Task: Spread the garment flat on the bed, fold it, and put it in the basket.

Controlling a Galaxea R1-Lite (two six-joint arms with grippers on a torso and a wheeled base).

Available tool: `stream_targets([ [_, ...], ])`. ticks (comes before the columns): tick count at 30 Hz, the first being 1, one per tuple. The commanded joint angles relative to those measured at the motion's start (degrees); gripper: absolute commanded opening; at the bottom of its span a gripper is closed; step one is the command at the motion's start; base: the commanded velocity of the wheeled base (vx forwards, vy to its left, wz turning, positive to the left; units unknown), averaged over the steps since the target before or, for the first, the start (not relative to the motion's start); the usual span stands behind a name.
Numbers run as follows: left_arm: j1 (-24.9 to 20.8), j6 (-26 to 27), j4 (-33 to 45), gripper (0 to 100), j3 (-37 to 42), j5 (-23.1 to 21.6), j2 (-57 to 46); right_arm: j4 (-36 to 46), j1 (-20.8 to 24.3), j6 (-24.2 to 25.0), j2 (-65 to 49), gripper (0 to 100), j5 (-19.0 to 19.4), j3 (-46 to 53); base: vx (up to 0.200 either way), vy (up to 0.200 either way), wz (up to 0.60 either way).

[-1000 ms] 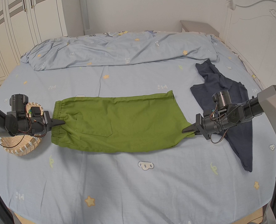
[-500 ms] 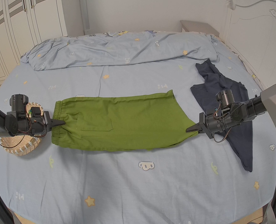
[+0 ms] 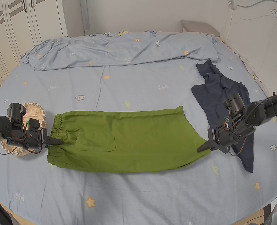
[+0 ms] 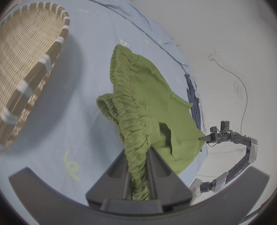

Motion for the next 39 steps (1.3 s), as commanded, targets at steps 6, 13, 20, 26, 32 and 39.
stream_targets([
  [6, 2.3, 6.1, 4.8, 0, 11.9, 0.4, -7.9, -17.9, 11.4, 1.5, -15.0, 0, -9.2, 31.3, 0.0, 0.0, 0.0],
  [13, 3.0, 6.4, 4.8, 0, 14.0, 0.5, -8.1, -21.7, 13.1, 3.2, -15.4, 0, -10.0, 37.3, 0.0, 0.0, 0.0],
  [20, 4.0, 6.8, 4.9, 0, 14.3, 0.5, -7.7, -22.6, 13.4, 3.3, -15.0, 0, -9.9, 38.3, 0.0, 0.0, 0.0],
  [26, 4.0, 6.8, 4.9, 0, 14.3, 0.5, -7.6, -22.9, 13.5, 4.5, -14.5, 0, -9.9, 38.4, 0.0, 0.0, 0.0],
  [32, 3.6, 6.8, 4.9, 0, 14.6, 0.5, -7.6, -24.1, 13.5, 4.8, -13.8, 100, -9.9, 38.4, 0.0, 0.0, 0.0],
  [39, 3.4, 6.8, 5.1, 0, 14.6, 0.7, -11.5, -24.6, 12.8, 4.7, -15.4, 100, -10.3, 38.5, 0.0, 0.0, 0.0],
])
